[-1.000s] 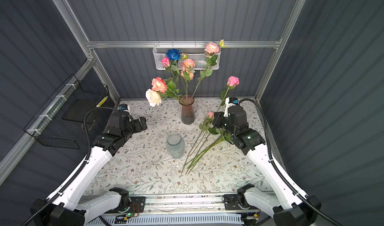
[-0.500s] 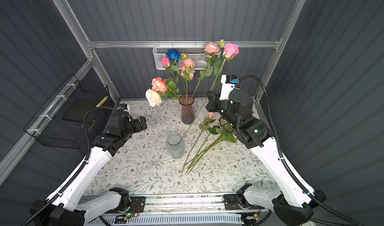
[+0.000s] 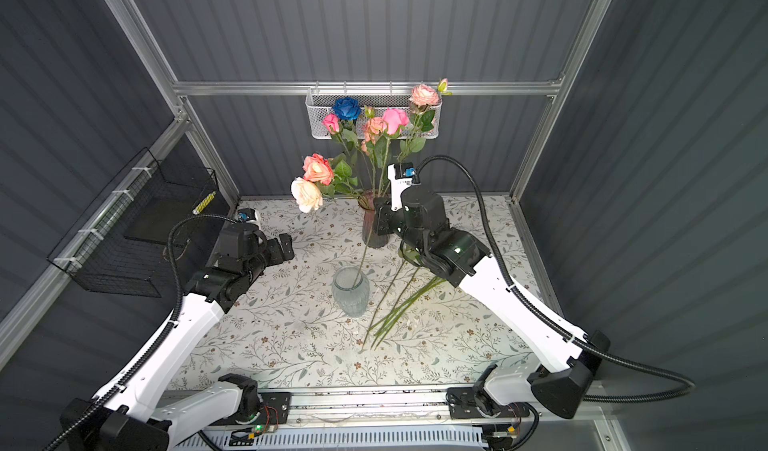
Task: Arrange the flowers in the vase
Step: 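Lift the pink rose and lower its stem into the clear vase with the right gripper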
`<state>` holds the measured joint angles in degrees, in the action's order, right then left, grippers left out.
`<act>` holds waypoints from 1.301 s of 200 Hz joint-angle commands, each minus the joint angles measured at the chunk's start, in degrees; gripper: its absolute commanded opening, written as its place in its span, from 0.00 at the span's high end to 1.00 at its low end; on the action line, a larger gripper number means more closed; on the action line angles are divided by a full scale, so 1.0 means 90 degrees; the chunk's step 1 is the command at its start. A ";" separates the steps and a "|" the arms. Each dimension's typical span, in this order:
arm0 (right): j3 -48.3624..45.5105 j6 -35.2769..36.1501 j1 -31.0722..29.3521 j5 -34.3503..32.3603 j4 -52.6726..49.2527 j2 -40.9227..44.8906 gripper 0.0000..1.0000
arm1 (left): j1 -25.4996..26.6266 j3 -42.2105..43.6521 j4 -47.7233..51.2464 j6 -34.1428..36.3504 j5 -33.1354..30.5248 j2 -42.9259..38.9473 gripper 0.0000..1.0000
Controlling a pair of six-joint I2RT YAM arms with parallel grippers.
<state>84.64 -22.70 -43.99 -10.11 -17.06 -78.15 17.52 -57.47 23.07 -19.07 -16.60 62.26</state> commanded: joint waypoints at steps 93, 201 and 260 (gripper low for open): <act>-0.1324 -0.0930 -0.0737 0.0560 0.0061 -0.0084 0.63 | -0.0042 0.0078 -0.0039 0.0077 0.0173 -0.0142 0.01; -0.1627 -0.0898 -0.0767 0.0061 -0.0869 0.1239 0.43 | -0.0042 0.0059 -0.0050 0.0079 0.0295 -0.0044 0.01; -0.1952 -0.0869 -0.0660 -0.0740 -0.1804 0.2235 0.39 | -0.0042 0.0125 -0.0203 0.0057 0.0640 -0.0177 0.01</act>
<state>66.67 -31.05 -50.48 -12.36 -27.49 -61.58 17.52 -57.45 23.03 -19.07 -13.26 62.24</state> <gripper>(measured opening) 0.612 0.994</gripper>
